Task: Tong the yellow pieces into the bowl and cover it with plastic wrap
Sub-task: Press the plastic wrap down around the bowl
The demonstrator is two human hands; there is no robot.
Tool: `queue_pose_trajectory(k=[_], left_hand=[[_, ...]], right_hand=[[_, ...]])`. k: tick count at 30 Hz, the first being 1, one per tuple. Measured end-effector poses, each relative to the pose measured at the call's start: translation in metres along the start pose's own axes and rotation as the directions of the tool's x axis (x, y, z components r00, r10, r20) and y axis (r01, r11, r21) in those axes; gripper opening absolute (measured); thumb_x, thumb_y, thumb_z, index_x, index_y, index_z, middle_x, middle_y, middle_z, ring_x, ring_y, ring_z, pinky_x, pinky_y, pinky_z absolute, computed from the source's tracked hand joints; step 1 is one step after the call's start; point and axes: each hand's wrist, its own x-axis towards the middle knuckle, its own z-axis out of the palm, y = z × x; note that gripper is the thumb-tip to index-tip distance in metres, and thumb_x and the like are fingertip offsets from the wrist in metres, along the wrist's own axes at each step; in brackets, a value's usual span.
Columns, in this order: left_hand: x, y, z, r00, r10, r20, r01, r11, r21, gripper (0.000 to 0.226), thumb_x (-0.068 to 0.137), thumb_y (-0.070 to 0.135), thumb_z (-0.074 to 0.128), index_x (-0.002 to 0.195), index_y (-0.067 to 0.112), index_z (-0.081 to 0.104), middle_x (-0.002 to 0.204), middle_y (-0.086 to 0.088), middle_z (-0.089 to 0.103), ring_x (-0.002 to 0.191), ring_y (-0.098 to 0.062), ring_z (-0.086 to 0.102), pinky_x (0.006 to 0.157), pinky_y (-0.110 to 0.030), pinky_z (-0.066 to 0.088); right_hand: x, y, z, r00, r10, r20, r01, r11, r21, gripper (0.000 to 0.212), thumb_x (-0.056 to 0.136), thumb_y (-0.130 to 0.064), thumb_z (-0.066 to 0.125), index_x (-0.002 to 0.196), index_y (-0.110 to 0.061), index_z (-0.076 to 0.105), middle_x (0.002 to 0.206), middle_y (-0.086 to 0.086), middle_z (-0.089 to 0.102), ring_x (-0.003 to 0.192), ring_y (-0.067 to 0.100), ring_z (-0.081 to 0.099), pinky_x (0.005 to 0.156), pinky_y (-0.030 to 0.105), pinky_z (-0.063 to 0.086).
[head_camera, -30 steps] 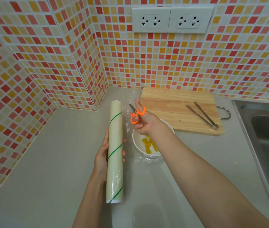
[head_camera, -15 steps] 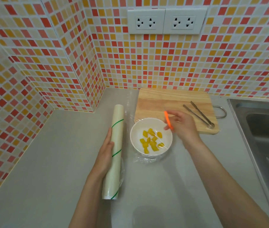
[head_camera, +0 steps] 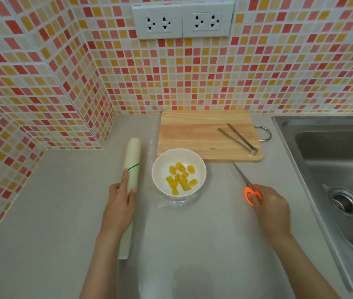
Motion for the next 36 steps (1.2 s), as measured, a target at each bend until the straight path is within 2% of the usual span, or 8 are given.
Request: queue_pose_trajectory(k=[3, 8, 19, 23, 26, 29, 33, 36], left_hand=[[-0.004, 0.004, -0.001, 1.000, -0.001, -0.019, 0.003, 0.996, 0.094, 0.059, 0.097, 0.030, 0.038, 0.149, 0.034, 0.010, 0.130, -0.011, 0.040, 0.109, -0.034, 0.052, 0.082, -0.039, 0.042], [-0.004, 0.016, 0.001, 1.000, -0.026, -0.005, 0.027, 0.972, 0.235, 0.060, 0.097, 0.031, 0.037, 0.150, 0.030, 0.009, 0.133, -0.014, 0.037, 0.114, -0.036, 0.046, 0.085, -0.048, 0.046], [-0.006, 0.020, 0.002, 0.999, -0.043, 0.001, 0.039, 0.916, 0.400, 0.062, 0.097, 0.034, 0.036, 0.150, 0.027, 0.005, 0.147, -0.014, 0.026, 0.119, -0.038, 0.039, 0.088, -0.050, 0.043], [-0.006, 0.028, -0.002, 0.999, 0.014, -0.051, 0.008, 0.920, 0.393, 0.061, 0.097, 0.031, 0.038, 0.151, 0.020, 0.012, 0.148, -0.017, 0.031, 0.125, -0.039, 0.038, 0.096, -0.050, 0.038], [-0.011, 0.046, -0.005, 0.966, 0.149, -0.209, -0.117, 0.980, 0.160, 0.055, 0.098, 0.024, 0.038, 0.148, 0.009, 0.022, 0.148, -0.018, 0.034, 0.135, -0.033, 0.032, 0.110, -0.038, 0.026], [-0.037, 0.080, 0.002, 0.935, 0.114, -0.335, -0.185, 0.964, -0.189, 0.059, 0.096, 0.033, 0.031, 0.149, 0.013, 0.016, 0.154, -0.008, 0.027, 0.142, -0.018, 0.021, 0.114, -0.021, 0.014], [-0.088, 0.120, 0.039, 0.960, 0.058, -0.272, -0.191, 0.849, -0.493, 0.058, 0.094, 0.041, 0.032, 0.144, 0.039, 0.002, 0.156, 0.015, 0.012, 0.143, 0.005, 0.008, 0.111, -0.007, 0.009], [-0.099, 0.132, 0.059, 0.988, -0.021, -0.156, -0.082, 0.778, -0.622, 0.057, 0.095, 0.043, 0.031, 0.139, 0.045, -0.005, 0.154, 0.026, -0.002, 0.138, 0.016, -0.002, 0.109, -0.003, 0.004]], right_hand=[[-0.003, -0.007, 0.000, 0.999, -0.006, 0.036, 0.009, 0.997, -0.080, 0.016, 0.082, -0.009, 0.064, 0.096, -0.001, 0.066, 0.095, 0.022, 0.067, 0.089, 0.039, 0.061, 0.070, 0.042, 0.047], [0.000, -0.010, 0.001, 0.995, -0.007, 0.101, 0.025, 0.983, -0.182, 0.014, 0.086, -0.011, 0.058, 0.093, -0.001, 0.064, 0.091, 0.021, 0.064, 0.089, 0.038, 0.057, 0.065, 0.039, 0.041], [-0.004, -0.009, 0.006, 0.997, 0.010, 0.078, 0.004, 0.983, -0.185, 0.009, 0.082, -0.004, 0.058, 0.085, 0.000, 0.065, 0.081, 0.020, 0.061, 0.083, 0.037, 0.054, 0.059, 0.034, 0.034], [-0.001, -0.023, -0.002, 0.990, -0.140, 0.011, 0.140, 0.990, -0.014, 0.022, 0.085, -0.008, 0.062, 0.105, -0.001, 0.066, 0.107, 0.016, 0.068, 0.100, 0.035, 0.062, 0.081, 0.040, 0.050], [0.013, -0.058, -0.010, 0.969, -0.186, 0.164, 0.084, 0.868, 0.489, 0.037, 0.094, -0.026, 0.050, 0.128, -0.013, 0.055, 0.132, -0.002, 0.057, 0.125, 0.007, 0.050, 0.104, 0.022, 0.040], [0.037, -0.095, -0.004, 0.893, -0.299, 0.337, -0.029, 0.709, 0.704, 0.044, 0.098, -0.037, 0.035, 0.136, -0.020, 0.046, 0.140, -0.011, 0.048, 0.128, -0.011, 0.039, 0.099, 0.000, 0.028], [0.077, -0.135, 0.020, 0.831, -0.368, 0.418, -0.078, 0.667, 0.741, 0.045, 0.101, -0.032, 0.026, 0.136, -0.011, 0.045, 0.139, 0.003, 0.051, 0.131, 0.007, 0.042, 0.112, 0.022, 0.026], [0.097, -0.156, 0.039, 0.747, -0.407, 0.526, -0.147, 0.670, 0.727, 0.049, 0.102, -0.031, 0.022, 0.135, -0.002, 0.044, 0.136, 0.015, 0.053, 0.127, 0.013, 0.047, 0.111, 0.026, 0.029]])
